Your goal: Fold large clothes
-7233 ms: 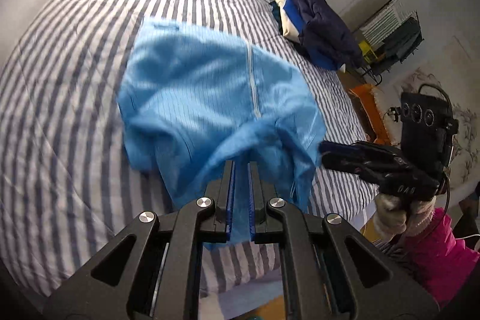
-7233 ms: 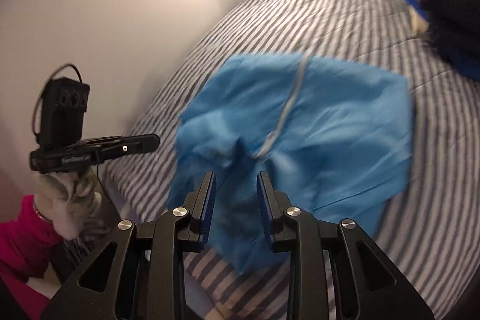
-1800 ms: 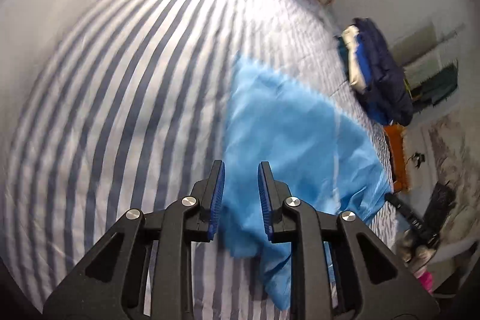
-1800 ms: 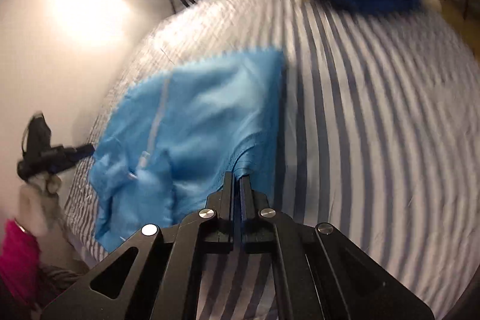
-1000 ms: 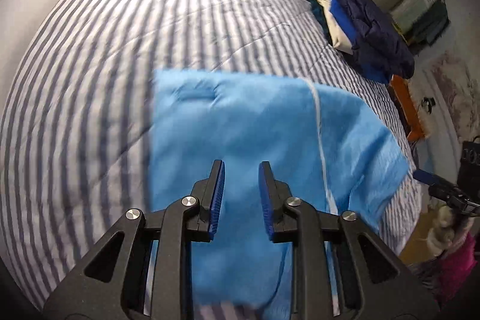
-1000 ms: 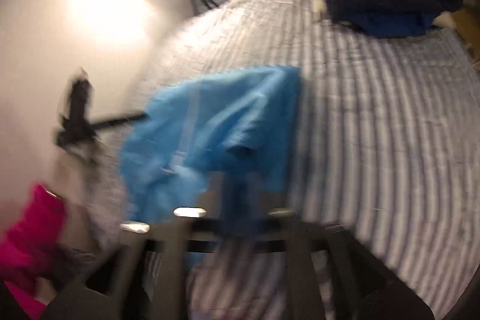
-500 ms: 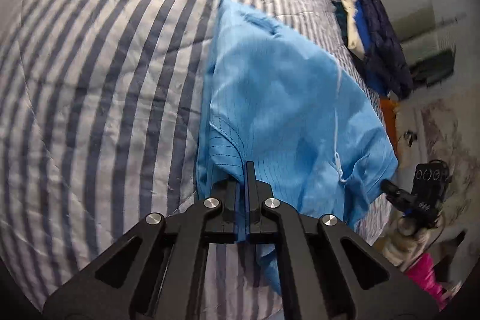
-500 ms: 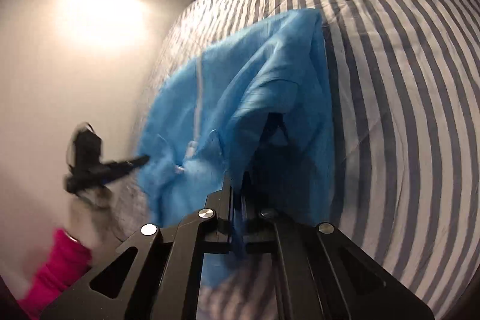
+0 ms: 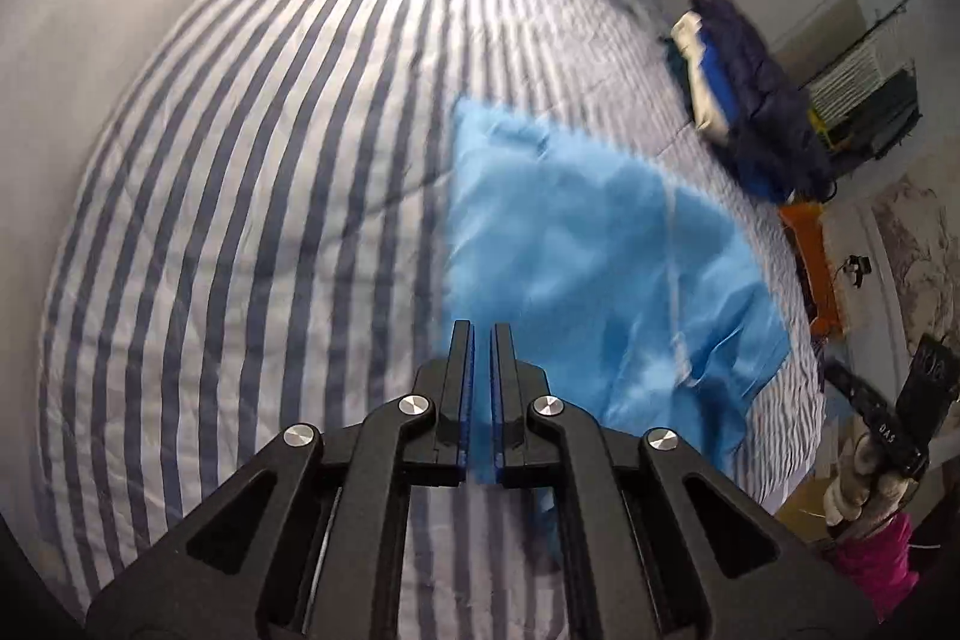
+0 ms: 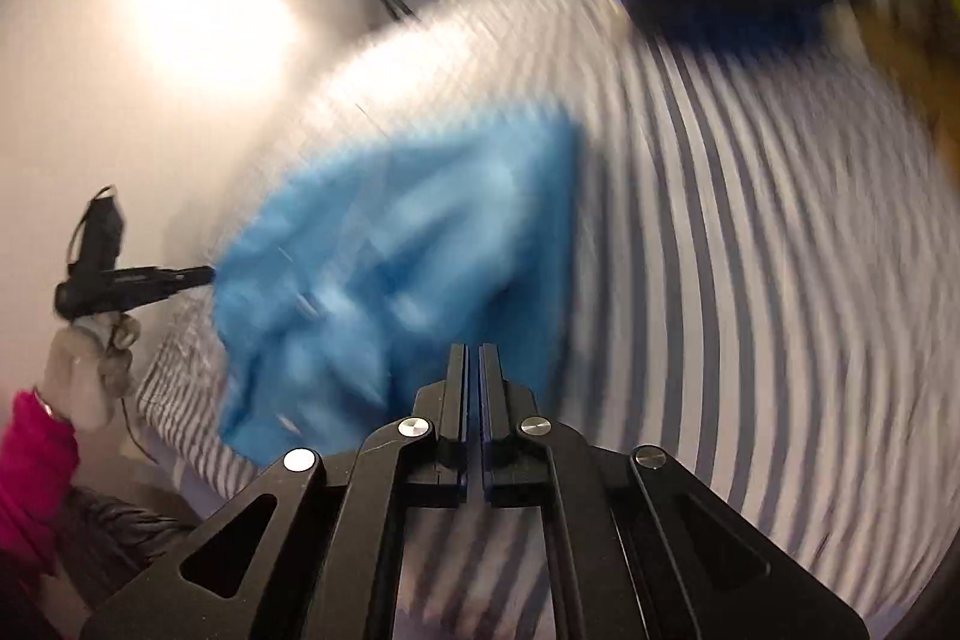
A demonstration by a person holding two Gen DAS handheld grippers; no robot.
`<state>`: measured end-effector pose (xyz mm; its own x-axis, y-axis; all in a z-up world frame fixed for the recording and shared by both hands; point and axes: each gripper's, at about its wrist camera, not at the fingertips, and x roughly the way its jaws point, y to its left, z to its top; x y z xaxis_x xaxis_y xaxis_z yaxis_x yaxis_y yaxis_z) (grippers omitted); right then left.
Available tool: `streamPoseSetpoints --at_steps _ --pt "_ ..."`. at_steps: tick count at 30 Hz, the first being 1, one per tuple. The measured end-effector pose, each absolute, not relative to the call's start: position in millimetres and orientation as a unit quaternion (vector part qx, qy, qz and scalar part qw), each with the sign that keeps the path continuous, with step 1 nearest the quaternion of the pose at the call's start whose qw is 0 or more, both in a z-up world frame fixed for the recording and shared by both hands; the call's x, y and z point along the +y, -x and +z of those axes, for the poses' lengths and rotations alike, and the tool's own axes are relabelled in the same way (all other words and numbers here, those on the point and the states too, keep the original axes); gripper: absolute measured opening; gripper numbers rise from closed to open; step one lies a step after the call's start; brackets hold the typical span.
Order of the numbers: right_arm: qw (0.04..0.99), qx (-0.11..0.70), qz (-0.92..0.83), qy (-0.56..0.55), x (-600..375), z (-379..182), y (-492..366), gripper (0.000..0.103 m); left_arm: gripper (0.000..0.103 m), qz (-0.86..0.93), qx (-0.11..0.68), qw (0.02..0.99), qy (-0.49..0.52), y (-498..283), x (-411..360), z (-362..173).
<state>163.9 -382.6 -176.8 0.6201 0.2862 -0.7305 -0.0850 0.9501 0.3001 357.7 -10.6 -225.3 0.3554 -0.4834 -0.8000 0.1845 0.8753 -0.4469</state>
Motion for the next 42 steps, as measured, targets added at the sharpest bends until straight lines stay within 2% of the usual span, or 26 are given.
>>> streamPoseSetpoints --at_steps 4,7,10,13,16,17,18,20,22,28,32,34,35,36,38,41,42 --pt "0.881 0.436 0.152 -0.1 -362.0 -187.7 -219.7 0.002 0.001 -0.23 0.52 0.81 0.142 -366.1 -36.6 -218.3" --pt "0.861 0.495 0.098 -0.067 -371.4 -237.3 -241.6 0.002 0.001 -0.231 0.527 0.81 0.11 -372.8 -53.8 -225.9" --pt "0.823 0.551 0.076 -0.114 -397.4 -276.5 -233.4 0.002 0.001 -0.226 0.525 0.816 0.086 -375.0 -59.6 -228.8" --pt "0.833 0.543 0.074 -0.075 -398.0 -256.3 -225.0 0.002 0.001 -0.226 0.509 0.826 0.086 -382.3 -64.9 -219.1" --pt "0.863 0.498 0.075 -0.045 -394.3 -225.8 -222.1 0.005 0.004 -0.242 0.491 0.832 0.086 -393.1 -81.9 -206.2" --pt "0.879 0.471 0.074 -0.013 -388.1 -211.3 -222.7 0.019 0.01 -0.248 0.487 0.833 0.086 -396.0 -87.1 -203.4" --pt "0.888 0.454 0.072 0.002 -382.3 -203.4 -223.1 0.047 0.018 -0.255 0.484 0.832 0.089 -399.1 -93.6 -200.4" --pt "0.914 0.4 0.065 0.026 -375.0 -183.6 -220.1 0.07 0.025 -0.268 0.477 0.832 0.088 -402.8 -106.6 -196.8" --pt "0.922 0.379 0.075 0.03 -369.3 -173.7 -222.8 0.07 0.028 -0.275 0.475 0.832 0.077 -406.6 -117.2 -197.5" --pt "0.925 0.371 0.064 0.059 -369.1 -178.4 -253.8 0.07 0.028 -0.267 0.482 0.831 0.076 -429.6 -130.9 -212.8" --pt "0.929 0.365 0.054 0.03 -360.1 -184.3 -285.9 0.069 0.028 -0.259 0.481 0.834 0.072 -446.1 -138.5 -225.2" --pt "0.922 0.381 0.062 0.01 -360.1 -194.3 -306.5 0.057 0.028 -0.256 0.483 0.834 0.068 -451.5 -141.9 -233.8" --pt "0.92 0.388 0.064 0.008 -358.4 -197.1 -312.2 0.047 0.028 -0.255 0.486 0.833 0.065 -454.0 -143.7 -238.4" --pt "0.916 0.396 0.061 0.009 -357.4 -204.2 -320.9 0.041 0.028 -0.253 0.491 0.831 0.062 -457.4 -145.9 -245.4" --pt "0.912 0.406 0.056 0.01 -355.4 -216.5 -330.1 0.04 0.028 -0.246 0.503 0.827 0.05 -462.0 -149.3 -260.4" --pt "0.896 0.44 0.059 0.014 -353.4 -246.1 -344.0 0.032 0.027 -0.23 0.517 0.824 0.018 -466.3 -152.6 -284.3" --pt "0.889 0.455 0.056 0.019 -353.6 -258.0 -347.7 0.029 0.024 -0.23 0.518 0.824 0.016 -467.9 -150.9 -289.6"
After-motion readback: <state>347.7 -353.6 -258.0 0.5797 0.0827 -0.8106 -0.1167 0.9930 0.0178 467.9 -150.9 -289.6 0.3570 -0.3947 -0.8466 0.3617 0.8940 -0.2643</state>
